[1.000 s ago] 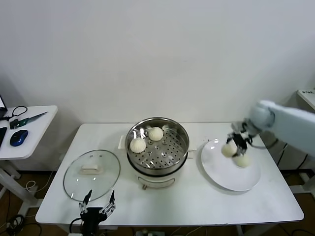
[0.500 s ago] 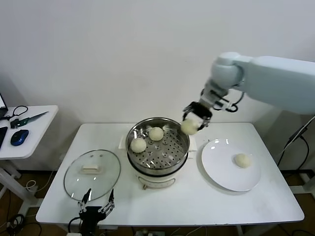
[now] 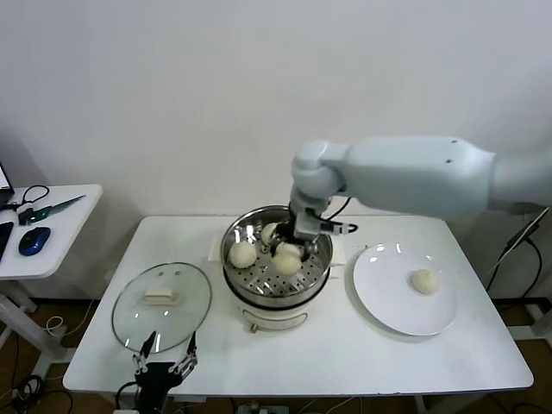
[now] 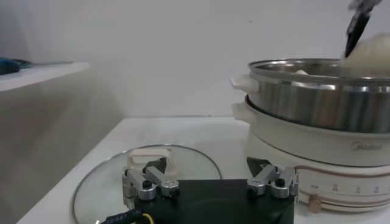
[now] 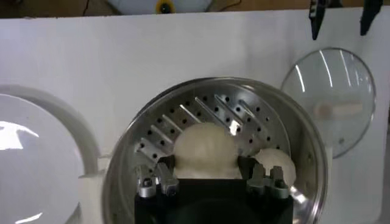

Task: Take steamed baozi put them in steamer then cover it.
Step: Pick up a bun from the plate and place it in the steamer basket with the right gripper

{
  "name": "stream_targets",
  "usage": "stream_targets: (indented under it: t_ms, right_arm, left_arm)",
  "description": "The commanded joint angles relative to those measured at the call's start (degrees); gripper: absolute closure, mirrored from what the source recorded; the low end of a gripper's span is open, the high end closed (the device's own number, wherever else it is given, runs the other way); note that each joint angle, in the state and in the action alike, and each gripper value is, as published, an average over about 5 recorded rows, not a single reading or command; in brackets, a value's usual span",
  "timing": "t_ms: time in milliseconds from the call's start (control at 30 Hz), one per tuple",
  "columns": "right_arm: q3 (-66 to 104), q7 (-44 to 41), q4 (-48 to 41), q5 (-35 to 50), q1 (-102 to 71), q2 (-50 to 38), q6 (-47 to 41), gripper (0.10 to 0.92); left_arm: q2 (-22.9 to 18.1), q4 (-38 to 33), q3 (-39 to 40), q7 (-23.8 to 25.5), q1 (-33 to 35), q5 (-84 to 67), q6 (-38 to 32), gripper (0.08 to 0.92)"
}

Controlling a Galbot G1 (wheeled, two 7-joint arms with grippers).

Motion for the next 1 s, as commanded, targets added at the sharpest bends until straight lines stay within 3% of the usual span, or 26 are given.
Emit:
stream_targets:
  t_ms: [33, 533, 700, 1000]
  right_arm:
    - [0.40, 2.10, -3.74, -6.04, -7.42, 6.19, 2.33, 0.346]
    - [-0.01, 2.72, -4.68, -4.73, -8.17, 6.89, 1.72, 0.334]
    - [0.17, 2.79, -5.23, -3.72, -5.22, 6.06, 1.88, 0.241]
    - [-2.21, -4.15, -12.50, 9.30, 6.16, -2.46, 3.38, 0.203]
  left_arm:
    - [0.05, 0.06, -0.15, -0.01, 0.21, -0.17, -0.14, 0.177]
    - [0.10, 0.08, -0.08, -0.08, 0.72, -0.15, -0.68, 0.177]
    - [0.01, -0.06, 0.03, -0.09, 0.75, -0.07, -0.67, 0.177]
    - [0.01, 0.05, 0.15, -0.05, 0.62, 0.02, -0.77, 0.177]
